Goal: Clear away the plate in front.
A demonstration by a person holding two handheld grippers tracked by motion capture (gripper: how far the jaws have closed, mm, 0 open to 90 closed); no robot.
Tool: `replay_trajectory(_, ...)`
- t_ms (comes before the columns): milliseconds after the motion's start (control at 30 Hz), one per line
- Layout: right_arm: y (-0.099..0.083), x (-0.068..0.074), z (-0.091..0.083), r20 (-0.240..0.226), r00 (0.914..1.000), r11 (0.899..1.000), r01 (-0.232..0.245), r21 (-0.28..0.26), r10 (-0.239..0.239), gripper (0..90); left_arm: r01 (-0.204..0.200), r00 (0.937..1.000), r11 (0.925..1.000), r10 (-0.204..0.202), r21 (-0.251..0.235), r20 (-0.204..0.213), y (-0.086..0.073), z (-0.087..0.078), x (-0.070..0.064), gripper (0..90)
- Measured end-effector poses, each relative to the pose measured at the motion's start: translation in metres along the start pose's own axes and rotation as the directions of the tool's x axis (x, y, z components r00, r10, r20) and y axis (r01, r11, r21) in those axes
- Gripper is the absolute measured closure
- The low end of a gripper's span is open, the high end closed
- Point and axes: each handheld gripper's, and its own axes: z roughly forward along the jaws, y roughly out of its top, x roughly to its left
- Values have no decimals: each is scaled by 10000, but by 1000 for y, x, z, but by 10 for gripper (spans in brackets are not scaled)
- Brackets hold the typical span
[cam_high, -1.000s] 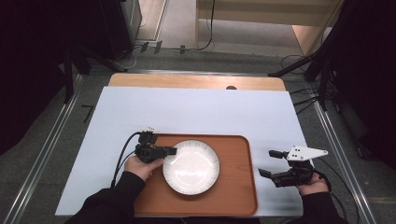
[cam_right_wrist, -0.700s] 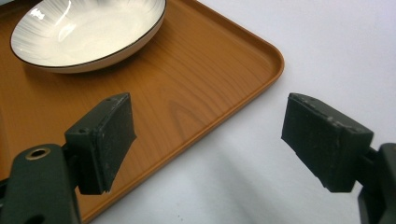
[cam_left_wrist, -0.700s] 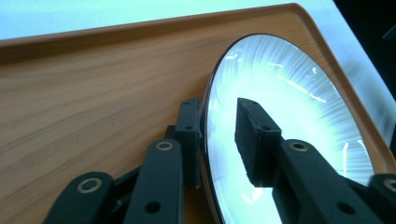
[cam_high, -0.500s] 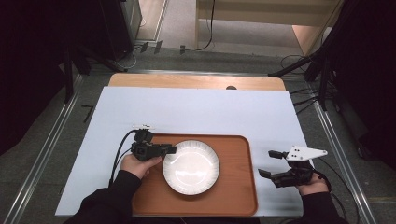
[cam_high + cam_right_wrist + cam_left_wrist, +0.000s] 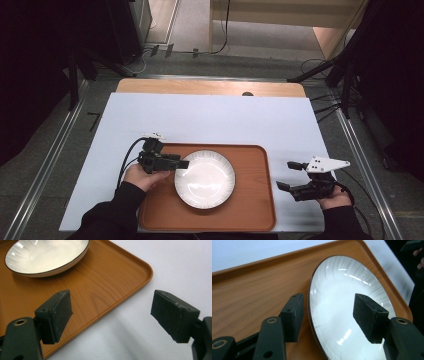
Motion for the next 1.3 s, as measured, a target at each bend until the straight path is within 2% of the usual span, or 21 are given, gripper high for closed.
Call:
replay_trajectory(267, -1, 0, 0, -13, 10000, 10000, 28, 37, -28, 179, -353, 9991, 9992, 357, 160, -237, 0, -3, -2, 363)
replay_trajectory(400, 0, 0, 0, -28, 10000, 10000, 46, 63, -46, 179, -540, 9971, 9978, 560, 387, -517, -2, -3, -3, 348)
replay_trajectory(500, -1, 0, 0, -24, 10000, 10000, 63, 69, -63, 178, -641, 9941, 9973, 671, 366, -848, -3, -4, -4, 348)
replay_trajectory(700, -1, 0, -1, -15, 10000, 10000, 32, 85, -32, 178, -738, 9936, 9970, 753, 215, -840, -4, -11, -3, 337)
replay_trajectory(933, -1, 1, 0, -32, 10000, 9999, 86, 109, -85, 178, -890, 9897, 9957, 915, 276, -1105, -7, -21, -1, 329)
replay_trajectory(1167, -1, 2, 0, -25, 9999, 9999, 113, 114, -113, 178, -1162, 9852, 9925, 1200, 378, -1224, -11, -27, -2, 320)
replay_trajectory(1300, -1, 1, 0, -46, 9999, 9999, 116, 120, -116, 178, -1298, 9805, 9903, 1356, 493, -1422, -13, -31, -1, 317)
